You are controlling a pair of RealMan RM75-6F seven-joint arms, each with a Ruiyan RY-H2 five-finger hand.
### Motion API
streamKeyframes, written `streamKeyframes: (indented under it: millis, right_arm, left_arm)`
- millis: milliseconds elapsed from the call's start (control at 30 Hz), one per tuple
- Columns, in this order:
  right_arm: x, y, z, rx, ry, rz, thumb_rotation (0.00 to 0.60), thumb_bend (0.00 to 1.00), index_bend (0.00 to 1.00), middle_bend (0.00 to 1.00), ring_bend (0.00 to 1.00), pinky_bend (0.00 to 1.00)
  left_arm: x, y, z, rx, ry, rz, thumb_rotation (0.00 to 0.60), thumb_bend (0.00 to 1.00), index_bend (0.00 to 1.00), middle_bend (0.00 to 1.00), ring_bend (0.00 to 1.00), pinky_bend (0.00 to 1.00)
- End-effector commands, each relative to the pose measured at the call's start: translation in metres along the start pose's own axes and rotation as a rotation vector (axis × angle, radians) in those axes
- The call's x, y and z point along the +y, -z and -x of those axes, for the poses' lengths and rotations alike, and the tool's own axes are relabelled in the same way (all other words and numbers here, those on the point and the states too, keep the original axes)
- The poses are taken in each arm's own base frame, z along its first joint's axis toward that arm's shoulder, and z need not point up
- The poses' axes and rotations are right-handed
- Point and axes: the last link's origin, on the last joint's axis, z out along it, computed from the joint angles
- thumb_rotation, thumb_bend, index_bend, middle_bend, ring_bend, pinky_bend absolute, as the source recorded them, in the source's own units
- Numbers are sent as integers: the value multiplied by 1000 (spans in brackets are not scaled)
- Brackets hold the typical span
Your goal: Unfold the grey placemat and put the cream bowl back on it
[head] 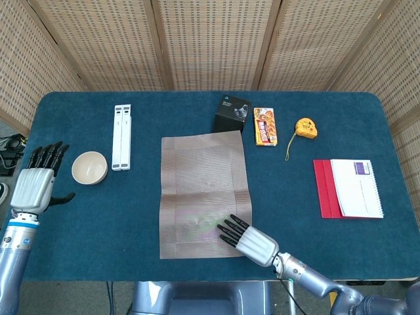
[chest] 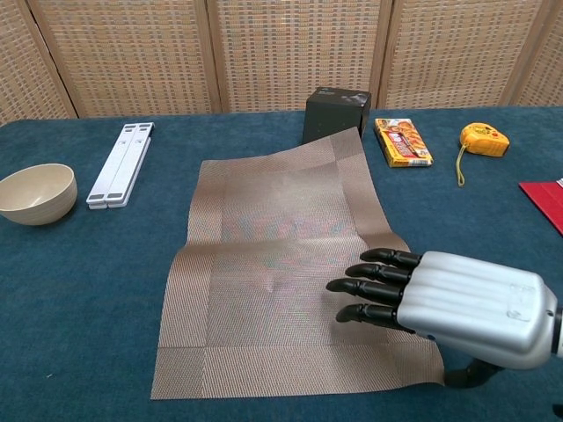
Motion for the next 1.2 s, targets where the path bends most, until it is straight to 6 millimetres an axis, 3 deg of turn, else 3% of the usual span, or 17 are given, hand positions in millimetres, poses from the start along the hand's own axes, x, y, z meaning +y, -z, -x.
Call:
streamKeyframes:
  millis: [33,167,433,533,700,833,933,1200]
  right_arm:
    - [-1,-3,1,-4,-2,-1,600,21,173,0,0,0]
    - [-3,-5,2,-5,-13,-5,600,135,173,0,0,0]
    - [-3,-7,0,11,-29,-5,600,579,184,0,0,0]
    - [-2,-8,1,13,-36,-2,600,681,190,0,0,0]
    - [0,-9,1,26,-47,-4,600,732,275,0,0,0]
    - [2,-8,1,49,-51,-8,600,745,500,0,0,0]
    - [4,-6,3,56,-53,-9,600,750,602,0,0,0]
    - [7,9,5,101,-53,-60,600,751,648,0,0,0]
  left_arm:
    - [0,0,0,-1,0,0,600,0,0,0,0,0]
    - [0,0,0,-2,2,0,600,0,0,0,0,0]
    - [0,0,-1,-1,4,0,600,0,0,0,0,0]
    - [0,0,-1,-3,2,1,600,0,0,0,0,0]
    - [0,0,0,-5,2,3,600,0,0,0,0,0]
    - [0,0,0,-6,3,3,600,0,0,0,0,0]
    - [1,0,0,-7,4,4,600,0,0,0,0,0]
    - [1,1,0,-9,4,9,600,0,0,0,0,0]
